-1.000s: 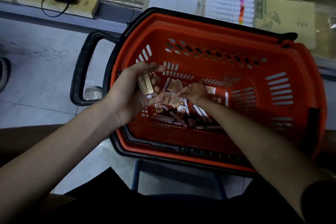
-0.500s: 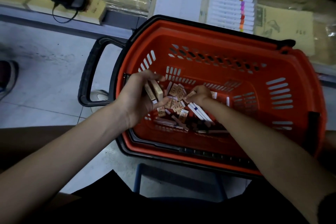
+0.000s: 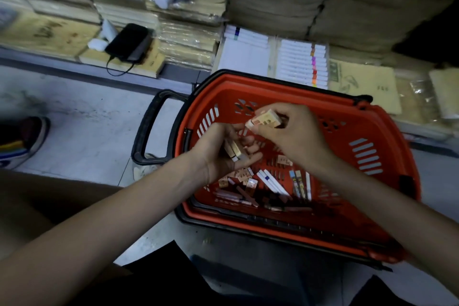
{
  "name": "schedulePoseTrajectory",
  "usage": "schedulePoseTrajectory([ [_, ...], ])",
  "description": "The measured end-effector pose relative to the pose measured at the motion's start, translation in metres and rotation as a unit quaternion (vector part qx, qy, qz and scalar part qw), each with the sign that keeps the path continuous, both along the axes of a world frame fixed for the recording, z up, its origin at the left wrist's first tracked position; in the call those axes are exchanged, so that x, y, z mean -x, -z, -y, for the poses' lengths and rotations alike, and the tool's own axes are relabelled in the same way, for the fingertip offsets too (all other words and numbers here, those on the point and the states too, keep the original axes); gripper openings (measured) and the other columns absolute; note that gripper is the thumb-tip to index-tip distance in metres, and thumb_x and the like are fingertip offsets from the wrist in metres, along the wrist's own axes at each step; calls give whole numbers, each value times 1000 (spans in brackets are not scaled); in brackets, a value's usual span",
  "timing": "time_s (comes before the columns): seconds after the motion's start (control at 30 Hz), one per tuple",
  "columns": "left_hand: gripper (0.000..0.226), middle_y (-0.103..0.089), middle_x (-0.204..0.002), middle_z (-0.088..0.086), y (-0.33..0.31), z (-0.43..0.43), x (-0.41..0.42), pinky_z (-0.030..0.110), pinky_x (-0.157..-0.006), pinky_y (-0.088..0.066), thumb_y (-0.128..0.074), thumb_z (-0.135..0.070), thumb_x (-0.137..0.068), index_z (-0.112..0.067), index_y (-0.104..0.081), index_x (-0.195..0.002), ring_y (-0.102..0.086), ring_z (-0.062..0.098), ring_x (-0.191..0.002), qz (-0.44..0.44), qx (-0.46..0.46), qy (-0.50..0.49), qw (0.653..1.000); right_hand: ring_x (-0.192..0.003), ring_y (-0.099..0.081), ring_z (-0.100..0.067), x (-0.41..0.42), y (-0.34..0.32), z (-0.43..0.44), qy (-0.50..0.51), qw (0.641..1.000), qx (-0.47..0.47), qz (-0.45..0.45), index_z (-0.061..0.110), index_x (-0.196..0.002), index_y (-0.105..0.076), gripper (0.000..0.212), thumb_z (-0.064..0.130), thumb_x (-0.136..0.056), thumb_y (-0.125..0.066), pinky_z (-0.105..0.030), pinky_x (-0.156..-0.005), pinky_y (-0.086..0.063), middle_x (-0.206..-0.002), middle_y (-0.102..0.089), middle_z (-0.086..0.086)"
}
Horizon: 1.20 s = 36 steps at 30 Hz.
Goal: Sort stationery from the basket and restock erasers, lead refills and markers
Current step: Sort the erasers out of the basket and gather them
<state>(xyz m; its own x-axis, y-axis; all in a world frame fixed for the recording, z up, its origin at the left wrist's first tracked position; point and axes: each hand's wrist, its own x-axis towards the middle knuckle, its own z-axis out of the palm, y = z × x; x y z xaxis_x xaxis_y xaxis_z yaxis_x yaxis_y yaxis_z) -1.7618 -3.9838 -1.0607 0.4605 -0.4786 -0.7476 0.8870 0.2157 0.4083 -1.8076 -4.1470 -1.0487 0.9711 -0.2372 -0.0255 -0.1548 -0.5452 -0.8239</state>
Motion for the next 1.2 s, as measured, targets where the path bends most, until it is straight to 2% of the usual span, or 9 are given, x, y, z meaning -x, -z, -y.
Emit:
schedulePoseTrajectory([
  [0.23, 32, -71, -89, 14, -30, 0, -8, 41, -80, -58, -36, -19, -93, -6, -65, -96, -70, 24, -75, 26, 90, -51, 994, -99, -56, -14, -7, -20, -27, -34, 985, 159, 56, 26, -108, -72, 25, 25, -84, -78, -36, -82, -48, -99, -63, 9],
  [0.47, 31, -74, -96, 15, -28, -5, -15, 39, -97, -51, -55, -24, -98, -2, -75, -91, -71, 23, -88, 39, 99, -40, 994, -78, -71, 1, -17, -44, -25, -11, 997, -39, -69, 21, -99, -72, 29, 38, -79, -85, -18, -66, -56, -87, -74, 8],
  [0.53, 28, -73, -98, 16, -25, -6, -15, 39, -95, -55, -58, -20, -97, -1, -77, -89, -71, 24, -91, 37, 93, -44, 994, -78, -73, 1, -17, -47, -26, -32, 995, -60, -68, 20, -98, -74, 22, 39, -89, -76, -13, -65, -53, -87, -76, 8],
  [0.7, 23, -66, -99, 18, -11, -14, -17, 42, -76, -63, -56, -11, -99, -7, -59, -121, -66, 27, -86, 18, 69, -68, 995, -88, -69, 7, -15, -34, -17, -104, 985, -99, -97, 20, -103, -80, 26, 30, -102, -57, -9, -79, -50, -85, -75, 21],
  [0.83, 22, -66, -87, 16, -7, -23, -23, 40, -66, -63, -56, -8, -98, -8, -66, -117, -65, 27, -80, 23, 46, -92, 994, -87, -69, -13, -20, 9, 1, 42, 980, -168, -98, 13, -99, -79, 29, 27, -103, -54, -25, -74, -53, -99, -78, -2],
  [0.93, 27, -71, -92, 12, -7, -30, -27, 36, -72, -62, -57, -12, -97, -15, -69, -121, -72, 25, -75, 56, 28, -61, 996, -80, -66, -18, -30, 70, 14, 60, 954, -116, -269, 12, -99, -74, 19, 25, -101, -60, -30, -71, -51, -95, -75, -7],
  [1.0, 30, -71, -102, 9, -4, -32, -30, 34, -71, -62, -59, -13, -97, -17, -70, -125, -72, 22, -80, 80, 4, -35, 996, -73, -62, -18, -36, 118, 19, 58, 926, -84, -364, 6, -96, -72, 20, 25, -98, -65, -31, -67, -48, -85, -71, -8],
  [1.1, 33, -69, -113, 6, -1, -33, -29, 33, -69, -62, -60, -13, -96, -19, -70, -127, -69, 23, -90, 88, -22, -19, 996, -45, -55, -6, -45, 176, 17, 58, 918, -37, -391, 9, -73, -67, 31, 27, -98, -66, -20, -48, -41, -60, -65, -3],
  [1.2, 33, -71, -109, 6, -2, -35, -26, 32, -68, -62, -61, -10, -95, -18, -71, -126, -72, 22, -85, 88, -36, 6, 995, -84, -68, -10, -53, 214, -2, 54, 920, -18, -388, 14, -111, -70, 28, 37, -98, -62, -20, -66, -45, -101, -72, -1],
])
